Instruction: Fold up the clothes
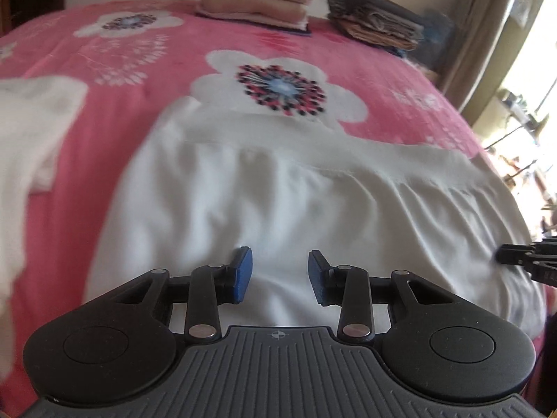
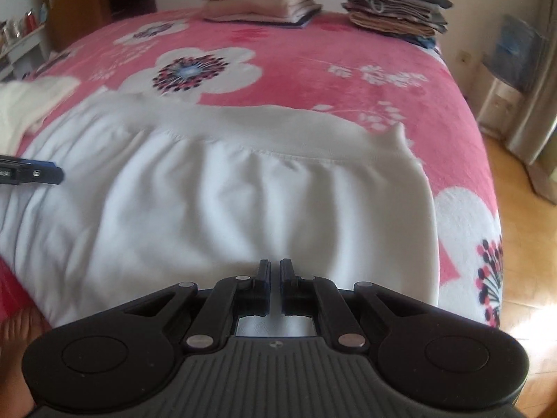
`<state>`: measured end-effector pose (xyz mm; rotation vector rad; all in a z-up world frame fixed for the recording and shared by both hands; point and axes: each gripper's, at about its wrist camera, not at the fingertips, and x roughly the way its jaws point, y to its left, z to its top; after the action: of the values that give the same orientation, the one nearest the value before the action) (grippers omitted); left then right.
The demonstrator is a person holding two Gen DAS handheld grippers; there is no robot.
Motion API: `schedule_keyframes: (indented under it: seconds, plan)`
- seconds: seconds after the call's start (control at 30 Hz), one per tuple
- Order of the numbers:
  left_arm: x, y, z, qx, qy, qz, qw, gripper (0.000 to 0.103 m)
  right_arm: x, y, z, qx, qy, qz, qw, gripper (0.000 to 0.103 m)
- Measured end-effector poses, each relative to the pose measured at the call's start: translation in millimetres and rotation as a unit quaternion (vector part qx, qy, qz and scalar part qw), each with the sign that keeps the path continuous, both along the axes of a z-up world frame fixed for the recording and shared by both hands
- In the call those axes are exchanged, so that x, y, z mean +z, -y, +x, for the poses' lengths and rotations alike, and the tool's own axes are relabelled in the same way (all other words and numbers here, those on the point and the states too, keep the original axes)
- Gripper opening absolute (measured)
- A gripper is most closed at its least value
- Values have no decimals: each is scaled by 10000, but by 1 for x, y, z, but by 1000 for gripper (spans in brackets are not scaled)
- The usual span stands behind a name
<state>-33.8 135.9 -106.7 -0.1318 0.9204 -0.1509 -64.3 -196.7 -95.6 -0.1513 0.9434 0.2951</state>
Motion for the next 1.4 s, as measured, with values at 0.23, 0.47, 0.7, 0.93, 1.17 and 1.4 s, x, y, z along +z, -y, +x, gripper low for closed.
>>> schedule_keyframes:
  seconds: [0.23,0.47,0.7,0.93,1.17,1.4]
  plan:
    - [-2,20,3,186,-541,837,9948,66,13,-31,3,667,87,-55,9977,5]
    - [-3,32,4,300,-728,1129,9905,79,3,-23,32,-34,-162,111,9998,5]
    - [-6,37,3,298,-756,1266,9886,84,10,-22,20,90,-121,501,9986,5]
    - [-7,38,3,330,-775,1311,9878,88,-4,-28,23,-31,-178,286,9994,5]
    - [-8,39,2,349,-780,1347,9872,90,-7,-29,30,53,-192,420,9989,5]
    - [-9,37,1,375,-783,1345,9871,92,-8,-34,35,43,-152,599,9981,5]
